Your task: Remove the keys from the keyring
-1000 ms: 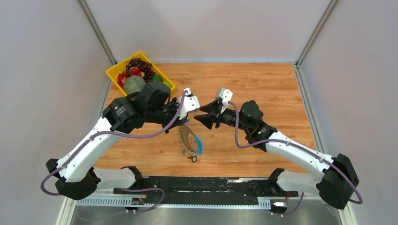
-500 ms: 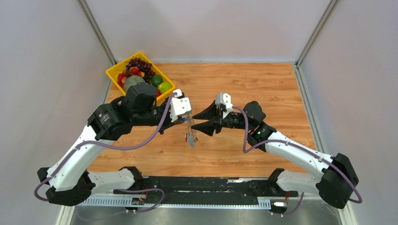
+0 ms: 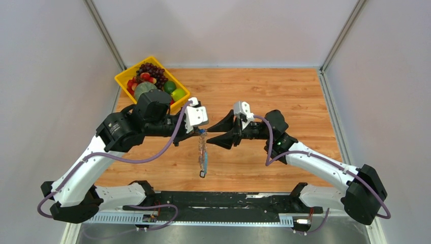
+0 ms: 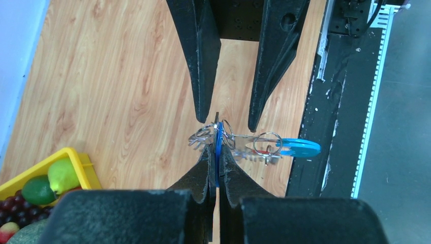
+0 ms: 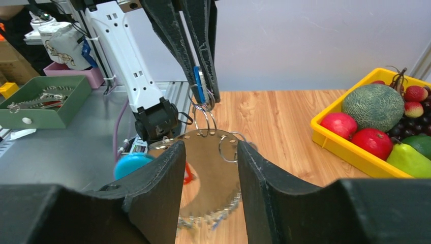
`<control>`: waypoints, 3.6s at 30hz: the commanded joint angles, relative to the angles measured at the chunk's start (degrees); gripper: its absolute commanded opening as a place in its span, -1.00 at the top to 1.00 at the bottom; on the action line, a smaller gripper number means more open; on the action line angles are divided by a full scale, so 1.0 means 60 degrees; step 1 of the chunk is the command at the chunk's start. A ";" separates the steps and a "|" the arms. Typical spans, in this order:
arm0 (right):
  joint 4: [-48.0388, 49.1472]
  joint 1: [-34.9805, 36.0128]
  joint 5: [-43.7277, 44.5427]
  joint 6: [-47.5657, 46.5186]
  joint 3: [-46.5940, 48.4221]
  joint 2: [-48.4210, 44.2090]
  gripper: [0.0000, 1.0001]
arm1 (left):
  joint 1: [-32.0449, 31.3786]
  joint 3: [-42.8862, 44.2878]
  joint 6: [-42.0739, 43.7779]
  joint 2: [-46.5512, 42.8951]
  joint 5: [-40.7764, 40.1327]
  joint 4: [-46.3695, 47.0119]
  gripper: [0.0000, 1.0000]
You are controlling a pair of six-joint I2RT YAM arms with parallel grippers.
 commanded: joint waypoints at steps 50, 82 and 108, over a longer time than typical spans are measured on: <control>0.0993 0.0438 0.1037 -0.0092 -0.0226 -0.0480 0.09 | -0.0154 -0.0234 0.0277 -0.0655 0.0535 0.0654 1.00; 0.0039 0.0837 0.0836 -0.0132 0.0344 -0.0346 1.00 | -0.0184 -0.1012 0.0374 -0.1734 -0.0195 0.1678 1.00; 0.2862 0.0786 0.4451 0.2167 -0.1246 -0.1570 1.00 | -0.0174 -0.3515 -0.0526 -0.1073 -0.0418 0.2869 1.00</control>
